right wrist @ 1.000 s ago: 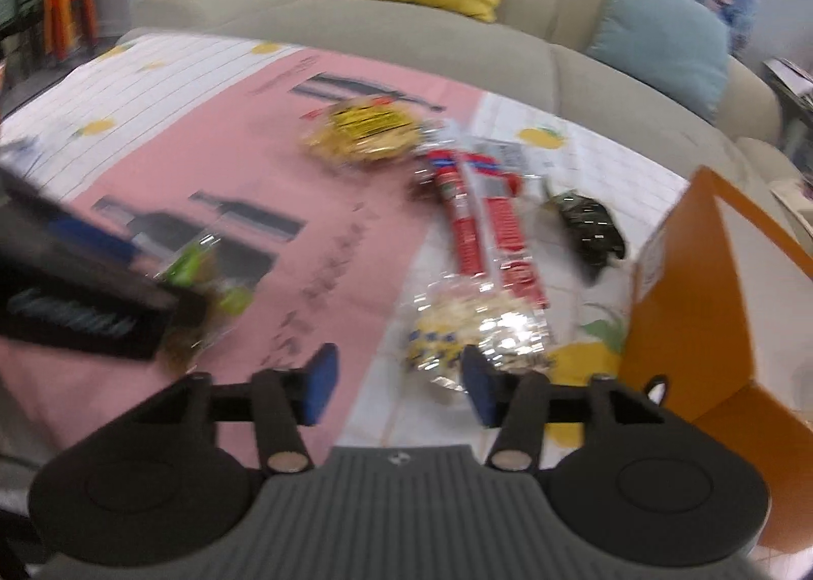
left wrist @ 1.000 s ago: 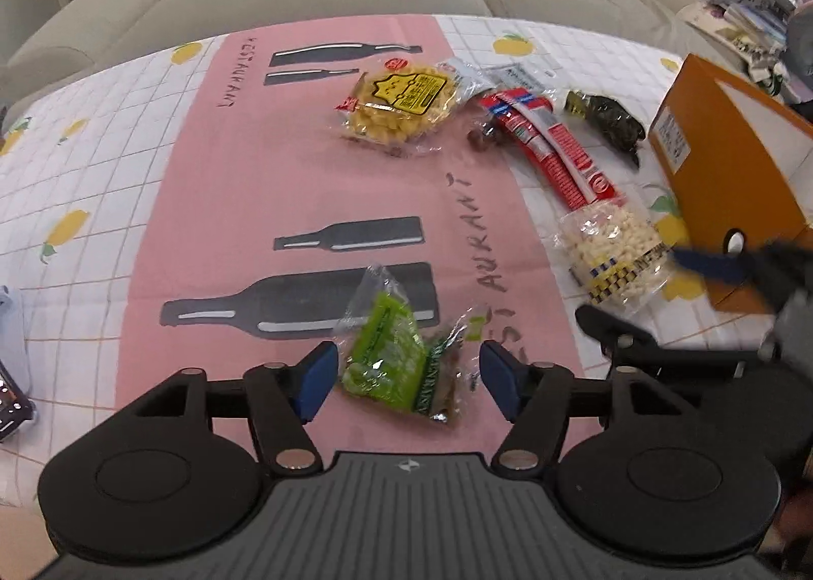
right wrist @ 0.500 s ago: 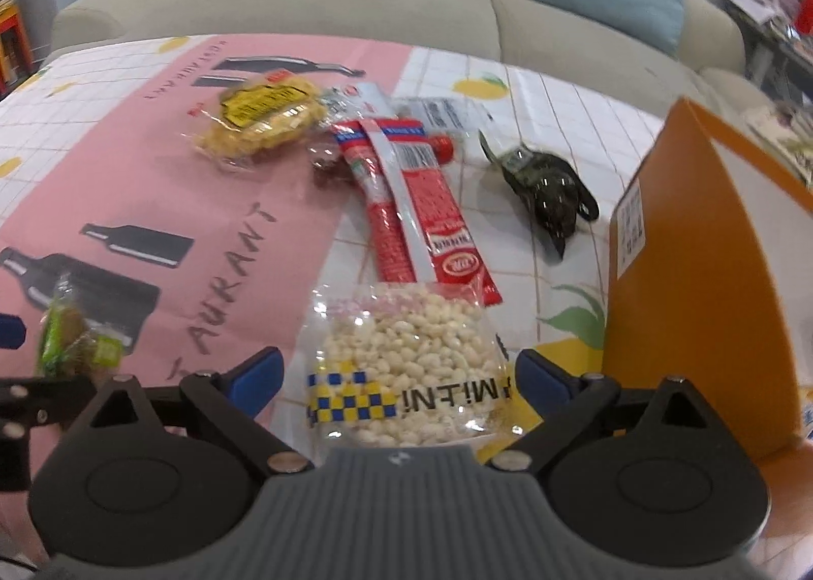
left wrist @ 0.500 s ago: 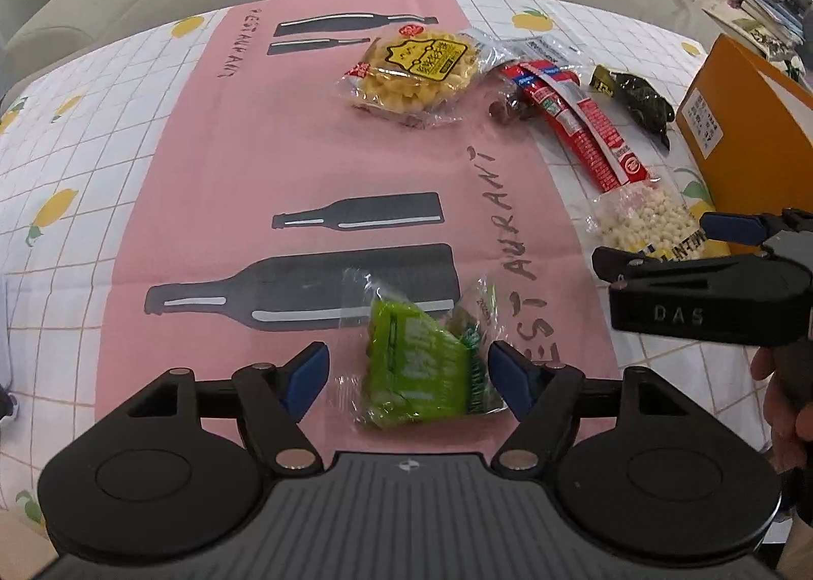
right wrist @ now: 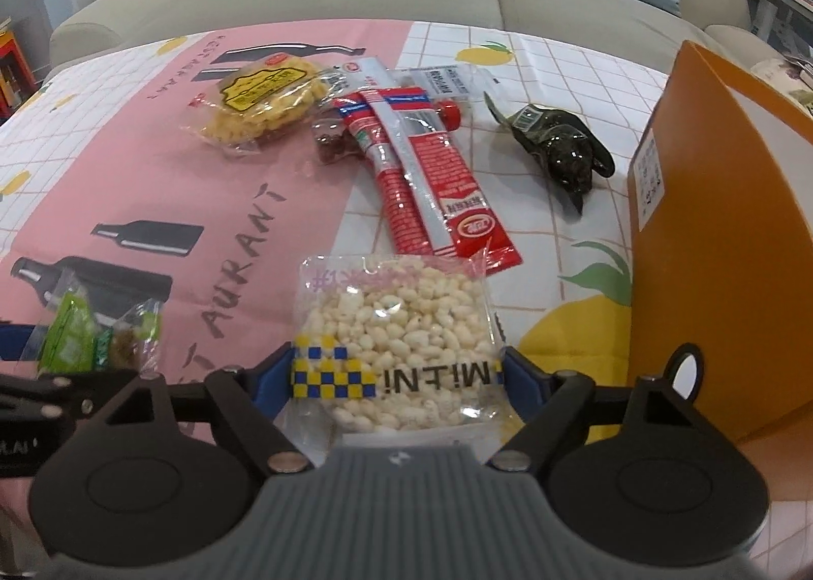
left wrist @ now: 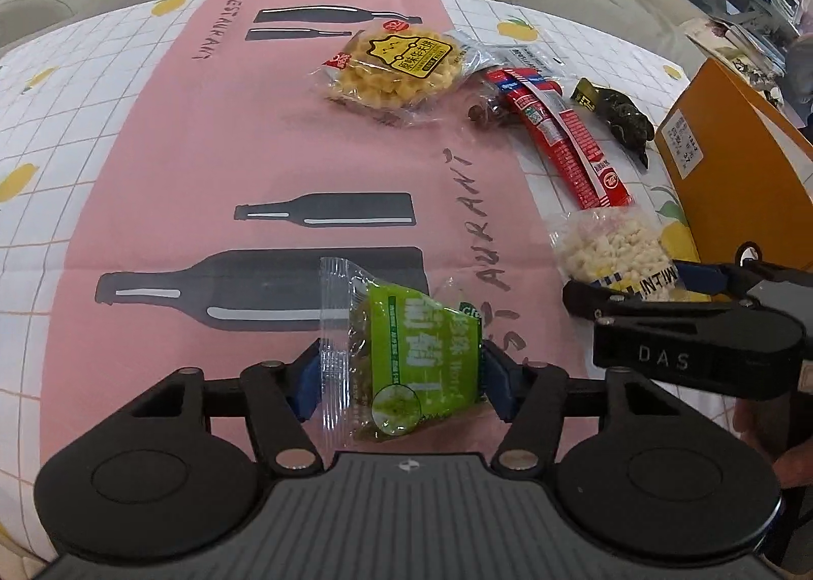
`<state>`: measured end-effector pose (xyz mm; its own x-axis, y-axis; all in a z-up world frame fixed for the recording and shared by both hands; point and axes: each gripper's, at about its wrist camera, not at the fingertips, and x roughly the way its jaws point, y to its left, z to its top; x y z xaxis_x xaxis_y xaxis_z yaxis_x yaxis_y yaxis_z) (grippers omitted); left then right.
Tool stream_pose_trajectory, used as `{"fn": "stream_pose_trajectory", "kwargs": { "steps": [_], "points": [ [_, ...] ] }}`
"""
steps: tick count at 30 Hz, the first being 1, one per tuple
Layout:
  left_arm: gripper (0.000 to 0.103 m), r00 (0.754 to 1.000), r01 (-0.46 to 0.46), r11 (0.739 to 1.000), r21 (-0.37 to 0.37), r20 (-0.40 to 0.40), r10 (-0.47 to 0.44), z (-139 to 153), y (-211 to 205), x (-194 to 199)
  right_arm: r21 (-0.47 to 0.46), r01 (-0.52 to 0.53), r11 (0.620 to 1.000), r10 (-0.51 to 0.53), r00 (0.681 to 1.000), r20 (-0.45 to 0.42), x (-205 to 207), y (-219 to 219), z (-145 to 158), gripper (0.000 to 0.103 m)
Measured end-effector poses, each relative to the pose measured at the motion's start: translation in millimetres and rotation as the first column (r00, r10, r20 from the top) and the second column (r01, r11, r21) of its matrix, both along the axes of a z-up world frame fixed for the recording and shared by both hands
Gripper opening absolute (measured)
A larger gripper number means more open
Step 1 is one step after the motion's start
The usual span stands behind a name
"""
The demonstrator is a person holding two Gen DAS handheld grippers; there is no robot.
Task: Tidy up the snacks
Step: 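Grasp green pouch with left tool while right tool grasps MILNI peanut bag, then carry the green pouch and peanut bag into the box and release both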
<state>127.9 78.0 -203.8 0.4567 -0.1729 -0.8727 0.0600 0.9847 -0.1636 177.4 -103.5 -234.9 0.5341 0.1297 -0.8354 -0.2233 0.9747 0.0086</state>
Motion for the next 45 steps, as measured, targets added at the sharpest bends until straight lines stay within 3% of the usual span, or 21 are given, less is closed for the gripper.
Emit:
{"fn": "stream_pose_trajectory", "kwargs": {
  "steps": [4, 13, 24, 36, 45],
  "points": [
    [0.05, 1.0, -0.003, 1.0, -0.007, -0.001, 0.003, 2, 0, -2, -0.003, -0.016, 1.0, 0.016, 1.0, 0.001, -5, 2, 3, 0.079],
    [0.047, 0.999, -0.037, 0.998, -0.045, 0.007, 0.038, 15, 4, -7, 0.004, -0.046, 0.999, 0.046, 0.997, 0.062, -22, 2, 30, 0.079],
    [0.047, 0.998, -0.042, 0.994, -0.106, 0.052, 0.048, 66, -9, -11, 0.063, -0.037, 0.997, 0.03, 0.993, 0.11, -43, -19, 76, 0.078],
    [0.047, 0.994, 0.023, 0.99, -0.138, 0.109, -0.008, 132, -57, -15, 0.169, 0.065, 0.984, -0.094, 0.98, 0.175, -66, -88, 142, 0.078],
    [0.047, 0.984, 0.137, 0.974, -0.18, 0.138, -0.113, 167, -115, -4, 0.212, 0.138, 0.967, -0.182, 0.962, 0.204, -78, -156, 174, 0.079]
  ]
}}
